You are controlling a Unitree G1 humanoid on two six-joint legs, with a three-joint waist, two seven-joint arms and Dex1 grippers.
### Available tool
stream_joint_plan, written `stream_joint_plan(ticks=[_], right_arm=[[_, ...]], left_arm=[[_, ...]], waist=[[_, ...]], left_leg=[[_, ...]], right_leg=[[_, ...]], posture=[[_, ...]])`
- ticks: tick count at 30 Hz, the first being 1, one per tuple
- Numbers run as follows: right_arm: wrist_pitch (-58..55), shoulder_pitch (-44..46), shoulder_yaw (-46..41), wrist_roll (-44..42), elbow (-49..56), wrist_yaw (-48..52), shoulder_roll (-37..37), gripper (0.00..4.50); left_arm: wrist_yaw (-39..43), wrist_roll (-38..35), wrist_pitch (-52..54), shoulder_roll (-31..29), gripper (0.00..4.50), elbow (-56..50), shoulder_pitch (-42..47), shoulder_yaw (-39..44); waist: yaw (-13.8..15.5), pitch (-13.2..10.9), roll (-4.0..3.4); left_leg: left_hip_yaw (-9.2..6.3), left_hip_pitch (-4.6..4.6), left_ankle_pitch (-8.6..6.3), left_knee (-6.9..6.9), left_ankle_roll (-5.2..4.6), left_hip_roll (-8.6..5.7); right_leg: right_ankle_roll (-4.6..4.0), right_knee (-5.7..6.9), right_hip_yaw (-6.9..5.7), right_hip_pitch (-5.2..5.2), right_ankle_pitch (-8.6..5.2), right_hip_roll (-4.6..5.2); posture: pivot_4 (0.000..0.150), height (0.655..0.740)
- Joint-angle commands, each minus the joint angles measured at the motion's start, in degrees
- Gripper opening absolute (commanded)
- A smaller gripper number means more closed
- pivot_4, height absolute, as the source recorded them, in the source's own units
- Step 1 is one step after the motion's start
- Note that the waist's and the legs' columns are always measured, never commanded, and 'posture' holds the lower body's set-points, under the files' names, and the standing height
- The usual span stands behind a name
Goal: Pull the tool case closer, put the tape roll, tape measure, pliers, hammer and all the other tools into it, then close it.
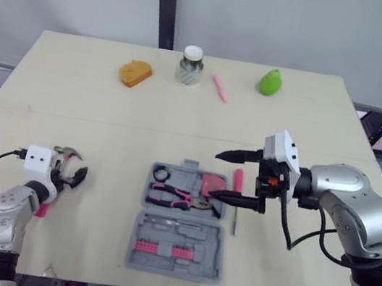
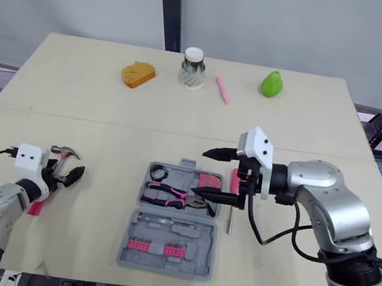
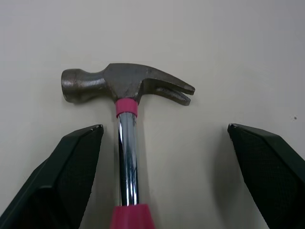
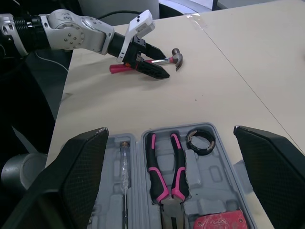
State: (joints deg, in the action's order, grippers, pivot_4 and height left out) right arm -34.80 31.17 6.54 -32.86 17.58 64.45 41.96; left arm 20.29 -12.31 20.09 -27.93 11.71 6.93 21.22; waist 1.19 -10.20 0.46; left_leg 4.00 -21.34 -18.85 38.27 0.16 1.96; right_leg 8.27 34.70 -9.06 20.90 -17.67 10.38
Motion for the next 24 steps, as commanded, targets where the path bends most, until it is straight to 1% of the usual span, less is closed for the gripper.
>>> stream_joint_plan(ticks=[1, 7, 13, 14, 16, 17, 18, 19, 20, 24], right_arm=[[0.73, 0.28, -1.7, -0.32, 0.93, 0.49, 0.7, 4.5], [0.54, -0.23, -2.37, -0.41, 1.33, -0.14, 0.72, 4.5], [0.26, -0.77, -2.78, -0.55, 1.93, -0.85, 0.75, 4.5], [0.2, -0.91, -2.89, -0.61, 2.0, -1.04, 0.68, 4.5], [0.23, -1.21, -2.94, -0.61, 2.11, -1.27, 0.54, 4.5], [0.25, -1.33, -2.93, -0.63, 2.18, -1.37, 0.49, 4.5], [0.29, -1.44, -2.87, -0.6, 2.27, -1.44, 0.46, 4.5], [0.3, -1.49, -2.85, -0.61, 2.33, -1.5, 0.44, 4.5], [0.29, -1.52, -2.86, -0.65, 2.38, -1.56, 0.4, 4.5], [0.17, -1.59, -2.76, -0.78, 2.53, -1.72, 0.35, 4.5]], left_arm=[[-0.79, 1.41, -1.06, -0.8, 4.48, 3.16, 0.91, -0.82], [-0.6, 1.95, -0.98, -1.75, 4.48, 5.05, 2.1, -1.13], [1.61, 0.78, -1.28, -4.22, 4.48, 4.49, -0.35, 0.49], [1.79, 0.84, -1.41, -4.61, 4.25, 4.9, -0.61, 0.54], [2.4, 1.07, -2.09, -5.24, 3.63, 5.96, -0.6, 0.21], [2.66, 1.25, -2.28, -5.46, 3.23, 6.51, -0.37, -0.13], [2.5, 1.36, -2.05, -5.51, 2.67, 7.0, 0.09, -0.32], [2.8, 1.42, -1.66, -5.68, 2.24, 7.49, 0.6, -0.75], [2.71, 1.48, -1.66, -5.66, 1.71, 7.81, 0.99, -0.94], [2.07, 1.78, -1.67, -5.21, 1.71, 8.43, 1.87, -1.71]], waist=[[0.02, 0.0, 0.0], [0.02, 0.0, 0.0], [-0.39, 0.0, 0.0], [-0.56, 0.0, 0.0], [-1.0, 0.0, 0.0], [-1.2, 0.0, 0.0], [-1.32, 0.0, 0.0], [-1.34, 0.0, 0.0], [-1.32, 0.0, 0.0], [-1.28, 0.0, 0.0]], left_leg=[[0.0, 0.0, 0.0, 0.0, 0.0, 0.0], [0.0, 0.0, 0.0, 0.0, 0.01, 0.0], [0.05, 0.0, 0.0, -0.05, 0.01, 0.01], [0.08, 0.0, 0.0, -0.08, 0.01, 0.01], [0.1, 0.0, 0.0, -0.11, 0.01, 0.02], [0.1, 0.0, 0.0, -0.12, 0.01, 0.03], [0.1, 0.0, 0.01, -0.13, 0.02, 0.04], [0.11, 0.0, 0.01, -0.14, 0.03, 0.04], [0.11, 0.0, 0.01, -0.14, 0.03, 0.04], [0.12, 0.0, 0.01, -0.13, 0.03, 0.04]], right_leg=[[0.0, 0.0, 0.0, 0.01, 0.0, 0.0], [0.0, 0.03, 0.0, 0.02, 0.0, 0.0], [0.0, 0.04, 0.0, 0.08, 0.0, 0.01], [0.0, 0.04, 0.0, 0.11, 0.0, 0.01], [0.0, 0.05, 0.0, 0.15, 0.0, 0.01], [0.0, 0.06, -0.01, 0.16, 0.0, 0.01], [0.0, 0.07, -0.01, 0.16, 0.0, 0.01], [0.0, 0.07, -0.01, 0.18, 0.0, 0.01], [0.0, 0.08, -0.01, 0.18, 0.0, 0.01], [0.0, 0.1, -0.01, 0.2, 0.0, 0.02]], posture=[[0.15, 0.74], [0.15, 0.74], [0.15, 0.74], [0.15, 0.74], [0.15, 0.74], [0.15, 0.74], [0.15, 0.74], [0.15, 0.74], [0.15, 0.74], [0.15, 0.74]])
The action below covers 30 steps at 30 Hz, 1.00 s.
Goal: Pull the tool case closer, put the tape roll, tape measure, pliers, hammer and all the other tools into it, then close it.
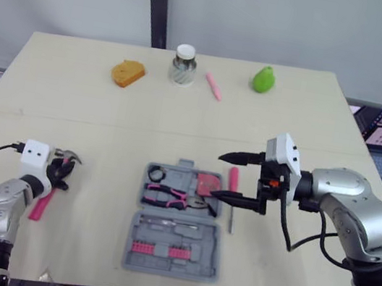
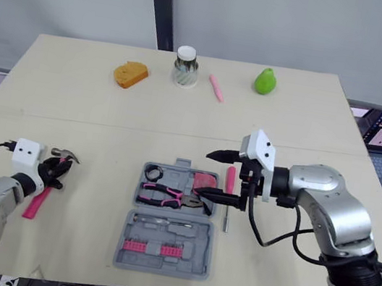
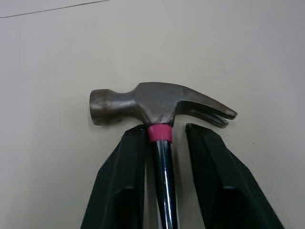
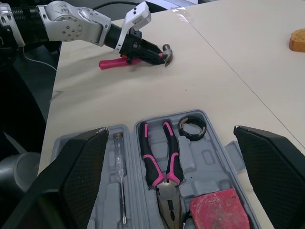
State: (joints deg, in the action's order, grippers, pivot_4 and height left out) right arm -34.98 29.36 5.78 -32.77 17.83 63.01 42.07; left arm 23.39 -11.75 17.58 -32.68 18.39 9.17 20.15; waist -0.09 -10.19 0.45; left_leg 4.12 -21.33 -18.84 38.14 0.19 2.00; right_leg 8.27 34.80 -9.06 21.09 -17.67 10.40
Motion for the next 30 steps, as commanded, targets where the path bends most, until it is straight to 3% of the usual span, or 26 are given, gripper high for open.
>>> stream_joint_plan(ticks=[1, 18, 21, 23, 30], right_arm=[[0.35, 0.24, -1.98, -0.88, 2.25, -0.29, 0.24, 4.5], [0.75, 0.51, -1.75, -0.57, 1.44, -0.02, 0.15, 4.5], [0.7, 0.4, -1.88, -0.58, 1.47, -0.08, 0.25, 4.5], [0.65, 0.36, -1.95, -0.63, 1.46, -0.14, 0.23, 4.5], [0.85, -0.27, -2.63, -0.69, 1.32, -0.16, 0.56, 4.5]], left_arm=[[-1.27, 1.36, 0.81, -0.34, 1.71, 2.03, -0.33, -0.74], [-2.81, 1.88, 1.57, 0.36, 1.71, 4.41, -0.08, -2.46], [-2.85, 1.78, 2.27, 0.46, 0.87, 4.4, -0.35, -2.73], [-2.79, 1.75, 2.32, 0.5, 0.06, 4.48, -0.31, -2.91], [-1.58, 2.25, 1.74, -0.44, 0.04, 7.71, 1.78, -3.92]], waist=[[0.01, 0.0, 0.0], [0.08, 0.04, -0.07], [0.07, 0.06, -0.11], [0.05, 0.2, -0.34], [0.27, 0.26, -0.44]], left_leg=[[0.0, 0.0, 0.0, 0.0, 0.0, 0.0], [0.0, 0.04, 0.01, 0.02, 0.01, 0.0], [0.01, 0.05, 0.01, 0.02, 0.01, -0.01], [0.01, 0.06, 0.01, 0.01, 0.01, -0.01], [0.05, 0.11, 0.01, -0.01, 0.01, -0.01]], right_leg=[[0.0, 0.0, 0.0, 0.0, 0.0, 0.0], [0.0, 0.07, 0.01, -0.02, 0.0, 0.02], [0.0, 0.07, 0.01, -0.02, 0.0, 0.02], [0.0, 0.06, 0.01, -0.03, 0.0, 0.02], [0.0, 0.09, 0.03, -0.04, 0.0, 0.04]], posture=[[0.15, 0.74], [0.15, 0.74], [0.15, 0.74], [0.15, 0.74], [0.15, 0.74]])
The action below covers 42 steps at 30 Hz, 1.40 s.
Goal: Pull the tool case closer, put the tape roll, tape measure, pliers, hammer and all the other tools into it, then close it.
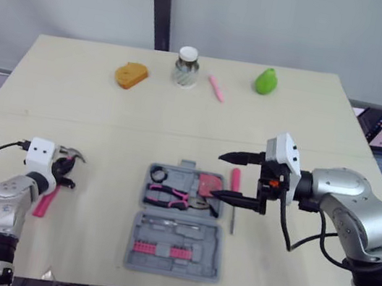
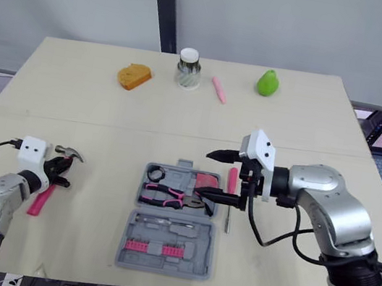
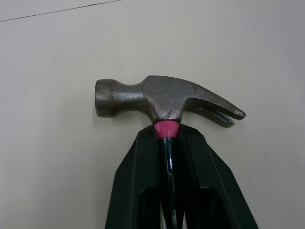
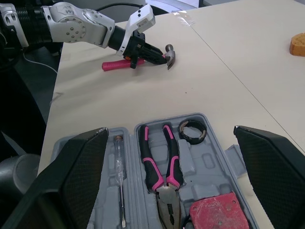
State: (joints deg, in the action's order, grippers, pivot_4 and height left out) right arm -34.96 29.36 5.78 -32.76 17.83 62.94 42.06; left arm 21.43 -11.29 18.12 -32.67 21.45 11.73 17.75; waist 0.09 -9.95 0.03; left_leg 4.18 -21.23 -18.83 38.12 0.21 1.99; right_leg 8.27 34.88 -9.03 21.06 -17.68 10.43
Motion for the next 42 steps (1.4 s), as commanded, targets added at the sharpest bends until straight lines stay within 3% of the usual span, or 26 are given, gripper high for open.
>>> stream_joint_plan(ticks=[1, 3, 10, 15, 18, 27, 42], right_arm=[[0.86, -0.82, -2.99, -0.82, 1.55, 0.07, 0.94, 4.5], [0.92, -1.6, -3.46, -0.92, 1.88, 0.38, 1.52, 4.5], [0.42, -6.73, -5.28, -2.01, 5.36, 1.91, 5.07, 4.5], [0.66, -10.58, -5.9, -1.93, 7.48, 1.05, 5.2, 4.5], [0.93, -12.5, -6.19, -1.66, 8.46, 0.18, 4.92, 4.5], [0.79, -19.35, -9.27, -1.37, 12.47, -1.3, 7.02, 4.5], [-0.55, -24.72, -11.23, -2.29, 16.02, -1.18, 11.27, 4.5]], left_arm=[[1.09, 1.88, 0.56, -0.97, 0.04, 4.6, -0.34, -1.77], [2.5, 1.8, -0.3, -1.81, 0.04, 4.09, 0.37, -2.25], [23.18, -2.97, 10.53, -12.61, 0.04, -13.71, 3.6, -10.94], [38.91, -7.45, 20.38, -20.87, 0.04, -22.05, 13.98, -18.44], [45.4, -5.98, 22.61, -22.98, 0.04, -24.48, 21.17, -25.51], [50.41, -2.03, 28.57, -17.7, 0.04, -32.02, 34.88, -40.97], [42.65, 7.98, 37.2, -13.82, 0.04, -47.77, 34.62, -56.04]], waist=[[0.2, 0.03, -0.05], [0.43, 0.03, -0.06], [0.83, -0.19, 0.31], [1.06, -0.41, 0.68], [1.19, -0.42, 0.69], [1.42, -0.55, 0.84], [1.57, -0.6, 0.88]], left_leg=[[0.0, 0.0, 0.01, 0.0, 0.0, 0.0], [-0.02, 0.0, 0.02, 0.01, 0.01, 0.0], [0.07, -0.4, 0.02, 0.03, 0.01, -0.02], [0.11, -0.48, 0.05, 0.09, 0.06, 0.09], [0.18, -0.47, 0.05, 0.09, 0.05, 0.08], [0.19, -0.56, 0.05, 0.13, 0.03, 0.08], [-0.16, -1.0, 0.03, 0.8, -0.08, 0.07]], right_leg=[[0.0, 0.0, 0.0, 0.0, 0.0, 0.0], [0.0, 0.0, -0.01, -0.01, 0.0, 0.0], [0.0, 0.01, 0.0, 0.42, 0.0, 0.0], [-0.01, -0.01, -0.01, 0.47, 0.0, -0.09], [0.0, -0.03, 0.03, 0.47, 0.0, -0.08], [0.0, -0.08, 0.02, 0.5, 0.0, -0.11], [0.0, 0.03, -0.06, 0.53, 0.0, -0.12]], posture=[[0.15, 0.74], [0.15, 0.74], [0.15, 0.74], [0.15, 0.74], [0.15, 0.74], [0.15, 0.74], [0.15, 0.74]])
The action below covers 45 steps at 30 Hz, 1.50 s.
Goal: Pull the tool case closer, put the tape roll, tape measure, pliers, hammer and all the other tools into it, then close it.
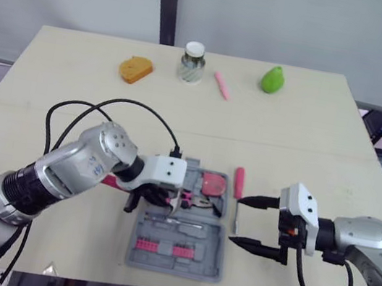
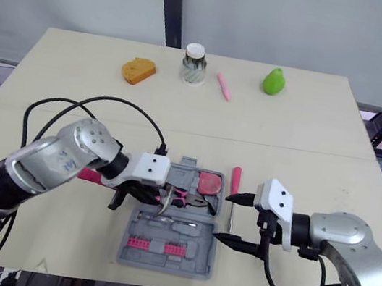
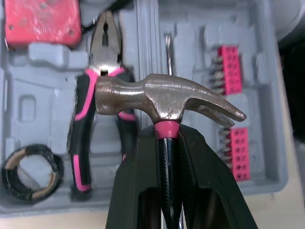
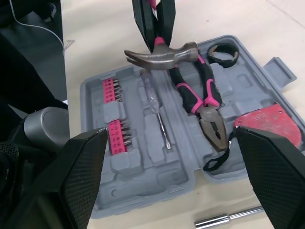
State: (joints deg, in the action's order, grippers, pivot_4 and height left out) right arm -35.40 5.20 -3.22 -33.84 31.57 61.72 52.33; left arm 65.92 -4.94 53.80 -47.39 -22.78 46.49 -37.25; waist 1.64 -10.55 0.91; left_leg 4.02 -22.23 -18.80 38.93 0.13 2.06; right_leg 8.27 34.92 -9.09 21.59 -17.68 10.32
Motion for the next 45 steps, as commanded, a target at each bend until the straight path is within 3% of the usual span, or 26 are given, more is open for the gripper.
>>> stream_joint_plan(ticks=[1, 6, 9, 30, 45], right_arm=[[-0.02, -0.84, -2.13, -1.17, 2.24, 0.13, 1.21, 4.5], [-0.49, -1.46, -2.09, -1.69, 2.18, 0.18, 1.9, 4.5], [-1.25, -1.22, -2.39, -2.29, 2.55, 0.01, 2.18, 4.5], [-3.95, -3.28, -4.67, -4.62, 5.41, -2.63, 2.48, 4.5], [-4.08, -4.03, -5.31, -4.83, 5.51, -3.11, 2.6, 4.5]], left_arm=[[-2.32, 1.76, 2.25, 1.53, 0.04, -4.01, -0.27, -1.49], [-5.21, 4.85, 1.31, 6.27, 0.04, -2.52, 0.72, -6.27], [-5.74, 2.31, 5.32, 10.23, 0.04, -2.73, 0.92, -5.36], [-15.25, 1.18, 14.87, 23.12, 0.04, -2.75, 0.19, -12.85], [-20.74, -2.04, 17.79, 25.98, 0.04, -0.89, -0.32, -12.86]], waist=[[0.14, -0.01, 0.01], [1.39, -0.01, 0.02], [1.52, -0.01, 0.02], [1.55, -0.01, 0.02], [1.53, -0.01, 0.02]], left_leg=[[-0.01, -0.02, -0.02, 0.04, -0.03, 0.0], [-0.1, -0.12, -0.06, 0.22, -0.11, -0.06], [-0.12, -0.13, -0.06, 0.27, -0.11, -0.06], [-0.2, -0.12, -0.06, 0.3, -0.11, -0.09], [-0.22, -0.12, -0.06, 0.31, -0.11, -0.09]], right_leg=[[0.0, 0.01, 0.01, 0.0, 0.0, 0.0], [0.01, 0.01, 0.04, -0.03, 0.01, 0.01], [0.01, 0.04, 0.04, -0.04, 0.01, 0.01], [0.01, 0.09, 0.03, -0.09, 0.01, 0.01], [0.01, 0.1, 0.04, -0.1, 0.01, 0.02]], posture=[[0.15, 0.74], [0.15, 0.74], [0.15, 0.74], [0.15, 0.74], [0.15, 0.74]])
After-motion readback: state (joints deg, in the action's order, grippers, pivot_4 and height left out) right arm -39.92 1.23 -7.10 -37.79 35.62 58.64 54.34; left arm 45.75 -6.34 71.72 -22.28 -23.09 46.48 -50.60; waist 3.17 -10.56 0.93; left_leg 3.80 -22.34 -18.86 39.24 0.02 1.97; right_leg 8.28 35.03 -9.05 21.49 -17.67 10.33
